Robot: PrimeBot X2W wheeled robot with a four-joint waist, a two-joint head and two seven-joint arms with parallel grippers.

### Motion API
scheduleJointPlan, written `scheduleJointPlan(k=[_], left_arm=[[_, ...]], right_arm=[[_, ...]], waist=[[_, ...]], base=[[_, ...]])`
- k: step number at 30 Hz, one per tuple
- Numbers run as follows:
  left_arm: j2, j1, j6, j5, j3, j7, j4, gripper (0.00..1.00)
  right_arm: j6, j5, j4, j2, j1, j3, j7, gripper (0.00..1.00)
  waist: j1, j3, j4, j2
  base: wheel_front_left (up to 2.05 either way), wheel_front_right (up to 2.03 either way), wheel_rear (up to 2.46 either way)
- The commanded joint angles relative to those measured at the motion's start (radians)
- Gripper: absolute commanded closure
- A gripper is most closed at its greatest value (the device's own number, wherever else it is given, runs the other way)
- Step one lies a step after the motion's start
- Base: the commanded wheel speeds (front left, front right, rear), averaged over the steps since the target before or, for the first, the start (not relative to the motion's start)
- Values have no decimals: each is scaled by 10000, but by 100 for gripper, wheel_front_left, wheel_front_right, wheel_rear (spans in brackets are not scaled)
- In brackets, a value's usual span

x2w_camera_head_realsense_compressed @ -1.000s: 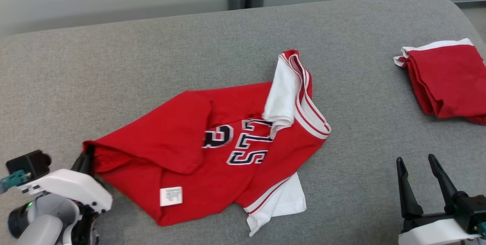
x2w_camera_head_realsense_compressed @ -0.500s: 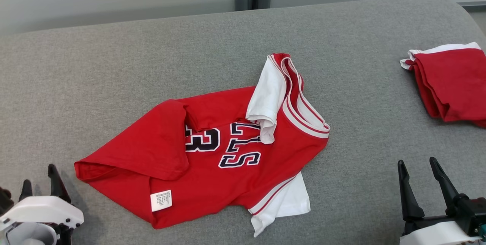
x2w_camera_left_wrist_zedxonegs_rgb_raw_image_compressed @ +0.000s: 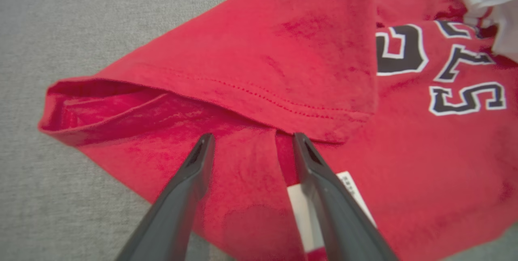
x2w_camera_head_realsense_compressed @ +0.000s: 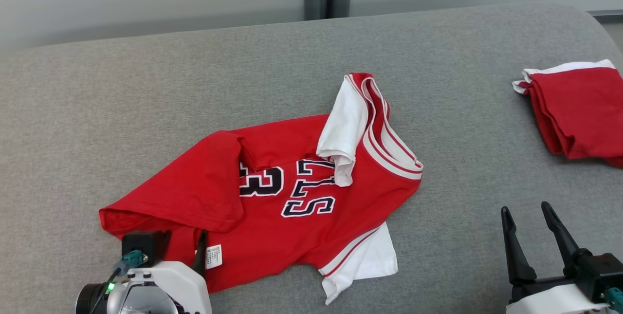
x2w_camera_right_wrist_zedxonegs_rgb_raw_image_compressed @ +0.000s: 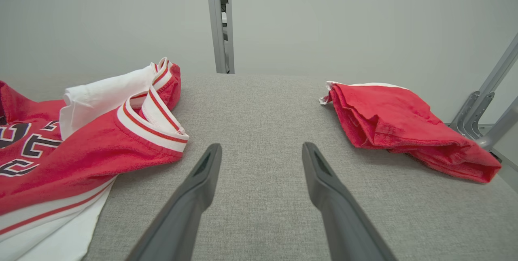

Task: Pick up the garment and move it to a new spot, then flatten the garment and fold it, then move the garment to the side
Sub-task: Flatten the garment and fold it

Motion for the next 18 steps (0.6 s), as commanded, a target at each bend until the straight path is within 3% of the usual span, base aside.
scheduleJointPlan(k=[1, 9, 10, 11, 12, 14, 18], left_arm=[[134, -221, 145, 131, -154, 382, -14, 0], [653, -51, 409, 325, -365, 1091, -198, 0], [717, -4, 409, 323, -373, 1144, -275, 19], [773, 18, 427, 335, -376, 1176, -349, 65], [815, 29, 432, 343, -378, 1169, -426, 100], [824, 102, 367, 253, -352, 1123, -603, 100], [647, 324, 712, 141, 82, 442, -977, 100]], right_arm=[[-3, 24, -16, -79, -55, -54, -41, 0], [-3, 149, -3, -74, 100, -153, -42, 0], [-3, 169, -9, -74, 95, -163, -42, 0], [-3, 182, -12, -74, 93, -175, -42, 0], [-3, 204, -8, -73, 93, -184, -42, 0], [-3, 228, 9, -74, 86, -213, -42, 0], [-3, 235, 9, -74, 14, -253, -42, 0]], waist=[[0, 40, -162, -1], [0, 152, -408, -1], [0, 178, -410, -1], [0, 204, -405, -1], [0, 224, -393, -1], [0, 249, -327, -1], [0, 264, -75, -1]], base=[[0, 0, 0], [0, 0, 0], [0, 0, 0], [0, 0, 0], [0, 0, 0], [0, 0, 0], [0, 0, 0]])
